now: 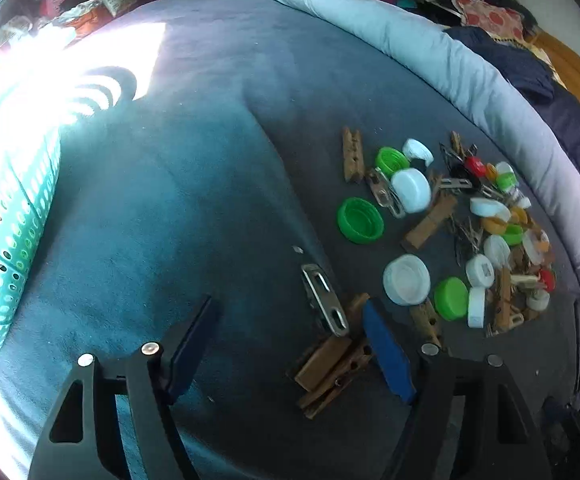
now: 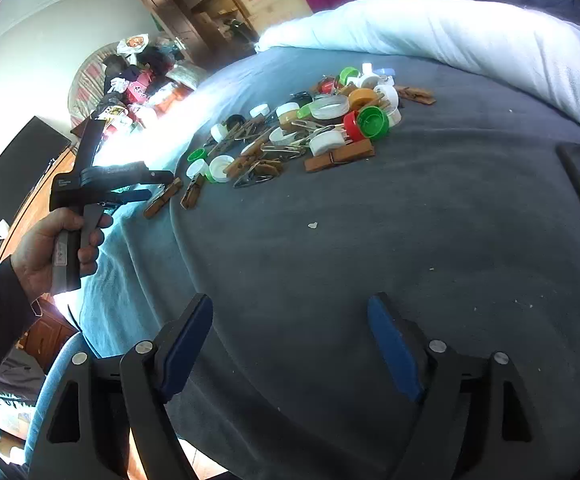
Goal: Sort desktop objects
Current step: 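Lower the left tool onto a wooden clothespin and close it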
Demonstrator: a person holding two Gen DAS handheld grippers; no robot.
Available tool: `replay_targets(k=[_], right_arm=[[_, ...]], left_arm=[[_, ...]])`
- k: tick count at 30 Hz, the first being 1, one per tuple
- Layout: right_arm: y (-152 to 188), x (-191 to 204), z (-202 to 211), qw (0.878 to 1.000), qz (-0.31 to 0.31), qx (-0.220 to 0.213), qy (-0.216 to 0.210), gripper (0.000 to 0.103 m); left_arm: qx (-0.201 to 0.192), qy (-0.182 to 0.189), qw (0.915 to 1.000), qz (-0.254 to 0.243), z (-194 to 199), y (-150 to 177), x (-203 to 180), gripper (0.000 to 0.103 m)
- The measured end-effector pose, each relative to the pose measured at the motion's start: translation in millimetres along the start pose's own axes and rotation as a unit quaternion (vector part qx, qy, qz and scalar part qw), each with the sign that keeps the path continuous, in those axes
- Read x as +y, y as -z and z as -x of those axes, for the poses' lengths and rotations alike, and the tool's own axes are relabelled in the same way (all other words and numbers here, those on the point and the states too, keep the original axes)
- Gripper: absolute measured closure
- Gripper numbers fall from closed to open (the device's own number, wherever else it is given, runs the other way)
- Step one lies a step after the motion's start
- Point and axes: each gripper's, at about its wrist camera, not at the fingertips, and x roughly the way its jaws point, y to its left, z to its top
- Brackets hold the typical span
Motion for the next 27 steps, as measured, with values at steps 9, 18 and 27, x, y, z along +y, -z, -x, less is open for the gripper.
replay_targets(k=[9,18,27], right_arm=[[1,10,-10,1.0,0.023,-0.002,0.008,0.008],[2,11,-12,1.0,0.029,-0.005,0.003,0.003],[0,11,-14,1.0,0.028,-0.011,-0.002,0.0]], left_arm=[[-0.058,-0.001,0.9983,0.003,30,-1,-6,0.043],[-0.013,-0.063,0.9875,-0.144,35,36,-54,0.056],[-0.03,-0.007,0.9969,-0.073,64,36,-54,0.056]])
